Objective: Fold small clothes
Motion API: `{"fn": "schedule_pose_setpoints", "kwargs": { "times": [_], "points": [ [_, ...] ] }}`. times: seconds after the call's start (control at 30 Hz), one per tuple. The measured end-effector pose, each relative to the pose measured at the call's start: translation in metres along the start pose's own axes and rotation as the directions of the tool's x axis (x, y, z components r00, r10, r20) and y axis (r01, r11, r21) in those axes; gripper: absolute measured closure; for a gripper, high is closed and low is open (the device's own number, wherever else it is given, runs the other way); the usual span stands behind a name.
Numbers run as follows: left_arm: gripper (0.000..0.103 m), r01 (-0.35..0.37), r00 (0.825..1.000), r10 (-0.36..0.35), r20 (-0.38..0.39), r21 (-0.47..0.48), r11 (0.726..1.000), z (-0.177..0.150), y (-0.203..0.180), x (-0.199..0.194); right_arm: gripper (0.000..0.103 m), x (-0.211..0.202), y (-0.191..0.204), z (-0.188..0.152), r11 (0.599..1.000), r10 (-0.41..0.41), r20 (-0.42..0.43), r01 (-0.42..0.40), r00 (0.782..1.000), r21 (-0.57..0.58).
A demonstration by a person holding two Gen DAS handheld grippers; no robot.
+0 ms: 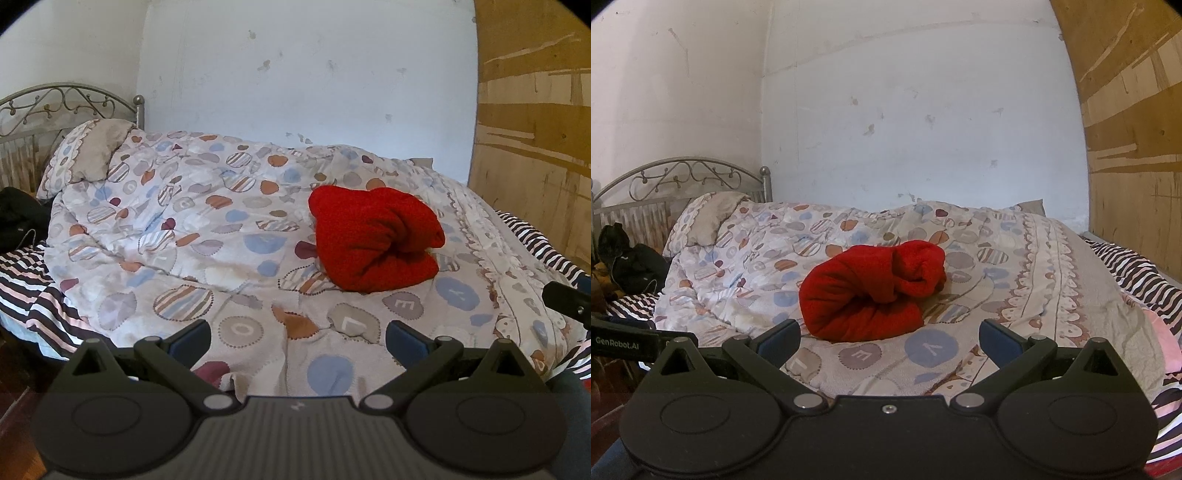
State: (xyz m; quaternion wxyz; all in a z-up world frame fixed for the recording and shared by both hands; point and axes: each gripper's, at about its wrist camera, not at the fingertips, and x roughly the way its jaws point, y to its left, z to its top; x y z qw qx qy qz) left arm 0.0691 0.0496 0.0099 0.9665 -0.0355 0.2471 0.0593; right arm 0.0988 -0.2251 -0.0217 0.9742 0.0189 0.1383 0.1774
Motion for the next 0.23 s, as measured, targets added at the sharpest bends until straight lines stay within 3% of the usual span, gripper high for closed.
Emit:
{"fn": "schedule_pose_setpoints", "kwargs": {
  "times": [0.23],
  "points": [
    [0.001, 0.008, 1.000, -0.008, 0.001, 0.002, 1.000, -0.0003, -0.0007, 0.0000, 0.000, -0.0015, -0.0027, -0.0011, 1.000, 0.008, -0.007, -0.008, 1.000, 0.012]
  ]
}}
